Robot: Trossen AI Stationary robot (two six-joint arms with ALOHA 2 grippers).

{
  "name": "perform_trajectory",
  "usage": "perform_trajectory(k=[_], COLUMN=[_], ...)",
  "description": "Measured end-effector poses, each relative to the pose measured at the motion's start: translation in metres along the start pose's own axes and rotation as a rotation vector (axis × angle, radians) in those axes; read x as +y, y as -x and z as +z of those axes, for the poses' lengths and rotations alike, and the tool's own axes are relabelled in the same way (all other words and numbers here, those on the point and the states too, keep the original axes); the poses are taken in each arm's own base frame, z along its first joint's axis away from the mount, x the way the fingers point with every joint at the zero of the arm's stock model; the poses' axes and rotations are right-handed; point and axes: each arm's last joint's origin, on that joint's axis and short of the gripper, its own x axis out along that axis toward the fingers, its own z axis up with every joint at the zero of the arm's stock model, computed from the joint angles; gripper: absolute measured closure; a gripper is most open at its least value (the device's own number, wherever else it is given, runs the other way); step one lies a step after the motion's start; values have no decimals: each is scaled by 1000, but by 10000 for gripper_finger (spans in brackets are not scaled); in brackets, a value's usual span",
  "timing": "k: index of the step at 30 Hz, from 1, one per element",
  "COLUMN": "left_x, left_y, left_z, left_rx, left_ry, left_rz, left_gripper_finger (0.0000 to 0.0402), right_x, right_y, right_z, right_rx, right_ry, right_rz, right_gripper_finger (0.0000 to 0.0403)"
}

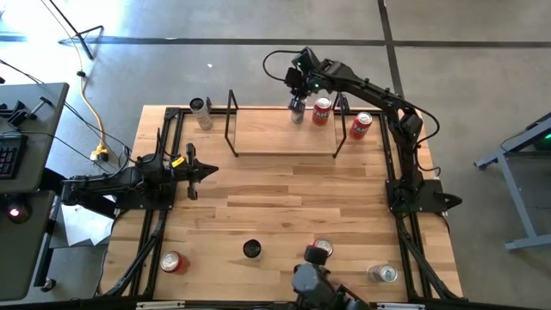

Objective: Place canned beverage on shelf
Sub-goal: Put the bottom white yellow soda can on the shelf

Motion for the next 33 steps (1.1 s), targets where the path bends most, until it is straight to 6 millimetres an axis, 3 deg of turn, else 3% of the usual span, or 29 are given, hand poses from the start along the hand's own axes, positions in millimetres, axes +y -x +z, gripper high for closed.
perform_trajectory(k=[5, 9, 14, 17, 26, 33], left_x=[0, 0, 0, 0, 0, 0], left_y=[0, 0, 0, 0, 0, 0], left_z=[0, 0, 0, 0, 0, 0], left_rx=[1, 0, 0, 0, 0, 0], left_ry=[0, 0, 0, 0, 0, 0], left_rz=[0, 0, 0, 0, 0, 0], left_gripper_finger=[401, 401, 401, 401, 401, 401], right_x=[-5, -1, 24, 44, 109, 158], right_y=[17, 29, 16, 26, 68, 69], right_z=[15, 19, 4, -2, -59, -102], right_rx=[-77, -172, -182, -276, -533, -666], right_ry=[20, 23, 29, 58, 11, -17], right_rz=[-31, 47, 58, 31, 121, 237], right_gripper_finger=[403, 403, 403, 403, 403, 403])
